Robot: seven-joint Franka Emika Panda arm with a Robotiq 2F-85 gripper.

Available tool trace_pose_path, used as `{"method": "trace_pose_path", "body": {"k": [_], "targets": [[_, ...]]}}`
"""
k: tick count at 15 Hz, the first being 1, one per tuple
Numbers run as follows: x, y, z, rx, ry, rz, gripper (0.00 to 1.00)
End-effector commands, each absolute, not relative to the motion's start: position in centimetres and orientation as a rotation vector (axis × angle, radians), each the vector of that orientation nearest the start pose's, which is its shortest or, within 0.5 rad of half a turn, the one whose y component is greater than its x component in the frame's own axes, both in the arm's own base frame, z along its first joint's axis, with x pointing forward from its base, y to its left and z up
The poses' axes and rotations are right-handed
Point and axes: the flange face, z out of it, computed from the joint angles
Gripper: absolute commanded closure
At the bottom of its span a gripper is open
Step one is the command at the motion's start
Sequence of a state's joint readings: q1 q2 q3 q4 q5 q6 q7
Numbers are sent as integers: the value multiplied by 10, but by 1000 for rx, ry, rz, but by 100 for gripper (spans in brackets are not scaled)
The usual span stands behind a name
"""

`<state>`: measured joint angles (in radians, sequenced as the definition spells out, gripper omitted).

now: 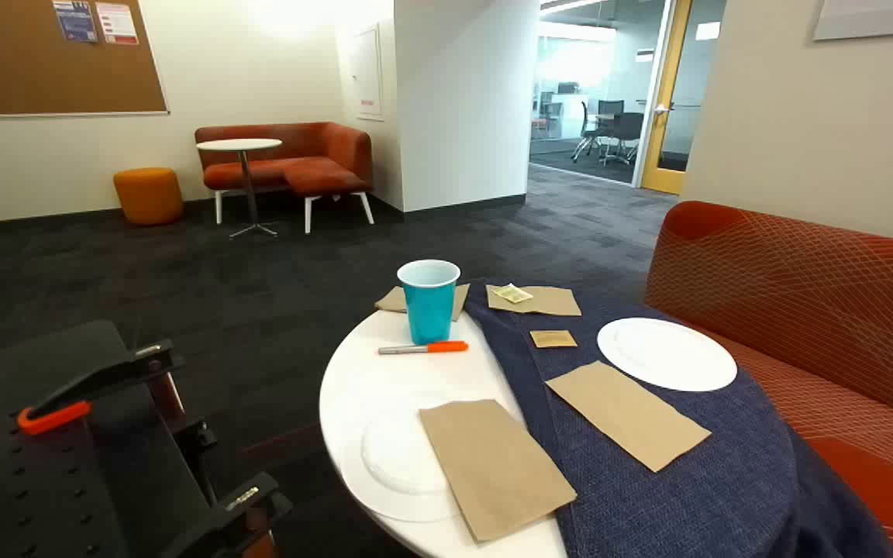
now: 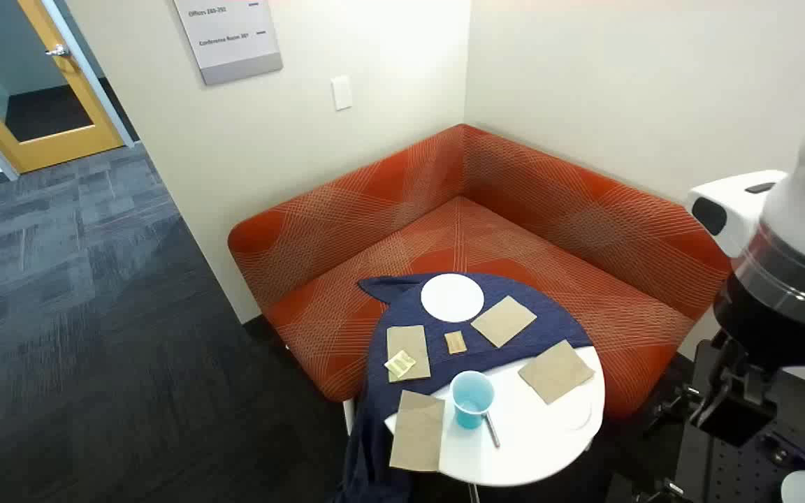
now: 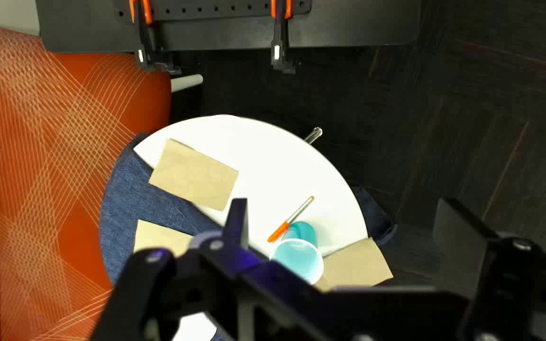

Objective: Move the cup to the right on the table

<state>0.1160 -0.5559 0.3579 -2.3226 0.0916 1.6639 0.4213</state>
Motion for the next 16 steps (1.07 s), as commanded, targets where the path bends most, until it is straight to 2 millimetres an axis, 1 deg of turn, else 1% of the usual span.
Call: {"method": "trace_pose_path", "body": {"k": [1,8,9,11,14,16], "targets": [[327,196,521,-3279,40,131,0],[327,196,521,-3279,40,131,0],[330,194,522,-3275,50,114,0],[344,186,524,-3265,98,71,0],[370,165,525,-3229,198,-2,0],[388,151,521,-3209,243,-39,0]]}}
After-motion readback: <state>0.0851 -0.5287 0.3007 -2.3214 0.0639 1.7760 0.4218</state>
